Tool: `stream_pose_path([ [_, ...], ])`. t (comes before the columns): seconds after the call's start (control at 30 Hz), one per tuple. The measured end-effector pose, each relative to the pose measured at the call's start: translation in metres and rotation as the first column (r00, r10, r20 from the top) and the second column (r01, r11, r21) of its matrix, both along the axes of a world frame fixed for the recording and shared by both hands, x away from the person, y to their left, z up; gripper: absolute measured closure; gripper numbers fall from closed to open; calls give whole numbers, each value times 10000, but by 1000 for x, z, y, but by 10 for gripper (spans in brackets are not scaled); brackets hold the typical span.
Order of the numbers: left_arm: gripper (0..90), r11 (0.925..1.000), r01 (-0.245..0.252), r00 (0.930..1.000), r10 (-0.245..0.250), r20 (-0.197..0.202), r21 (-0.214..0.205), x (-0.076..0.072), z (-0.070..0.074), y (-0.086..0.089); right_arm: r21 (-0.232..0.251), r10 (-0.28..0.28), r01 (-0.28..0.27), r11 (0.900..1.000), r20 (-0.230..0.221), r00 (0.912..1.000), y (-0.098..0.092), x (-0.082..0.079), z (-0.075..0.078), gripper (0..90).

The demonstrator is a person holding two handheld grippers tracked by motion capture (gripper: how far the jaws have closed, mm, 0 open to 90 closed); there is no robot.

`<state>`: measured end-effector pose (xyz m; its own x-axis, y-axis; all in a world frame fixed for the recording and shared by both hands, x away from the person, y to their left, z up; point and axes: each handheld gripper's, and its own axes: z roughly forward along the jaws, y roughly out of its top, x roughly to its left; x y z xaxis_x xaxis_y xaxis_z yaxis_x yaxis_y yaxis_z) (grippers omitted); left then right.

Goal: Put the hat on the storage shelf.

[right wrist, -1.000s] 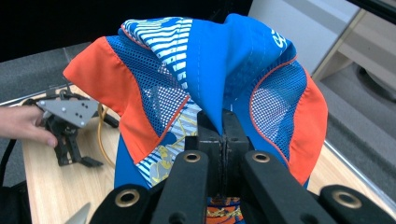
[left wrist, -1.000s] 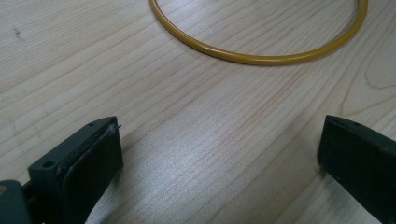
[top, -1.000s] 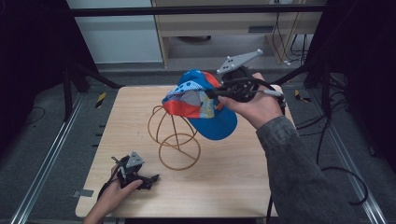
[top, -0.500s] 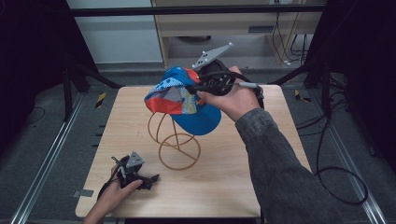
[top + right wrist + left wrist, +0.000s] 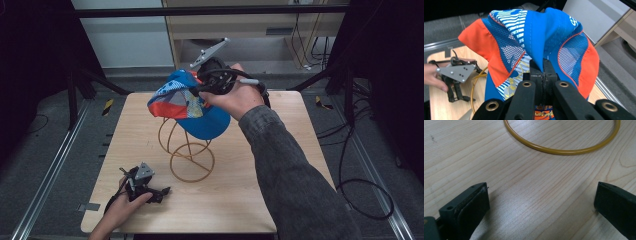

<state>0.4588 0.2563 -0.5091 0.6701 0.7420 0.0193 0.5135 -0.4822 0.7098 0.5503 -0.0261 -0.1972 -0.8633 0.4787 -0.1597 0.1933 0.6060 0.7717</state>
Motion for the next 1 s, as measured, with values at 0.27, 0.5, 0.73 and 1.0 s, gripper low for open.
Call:
stream_pose_path([
  [0.27, 0, 10000, 9, 10000, -9, -6, -16, 0, 0, 0, -95, 103, -105, 9999, -173, 9998, 14, 6, -7, 898],
  [0.5, 0, 10000, -9, 10000, 9, -10, 4, 0, 0, 0, -329, 304, -318, 9990, -401, 9987, 28, 9, -16, 897],
  [0.73, 0, 10000, -7, 10000, 7, -6, 6, 0, 0, 0, -429, 398, -418, 9982, -480, 9981, 40, 11, -21, 897],
  [1.0, 0, 10000, 2, 10000, -2, -9, 5, 0, 0, 0, -548, 552, -585, 9968, -608, 9966, 48, 11, -26, 896],
])
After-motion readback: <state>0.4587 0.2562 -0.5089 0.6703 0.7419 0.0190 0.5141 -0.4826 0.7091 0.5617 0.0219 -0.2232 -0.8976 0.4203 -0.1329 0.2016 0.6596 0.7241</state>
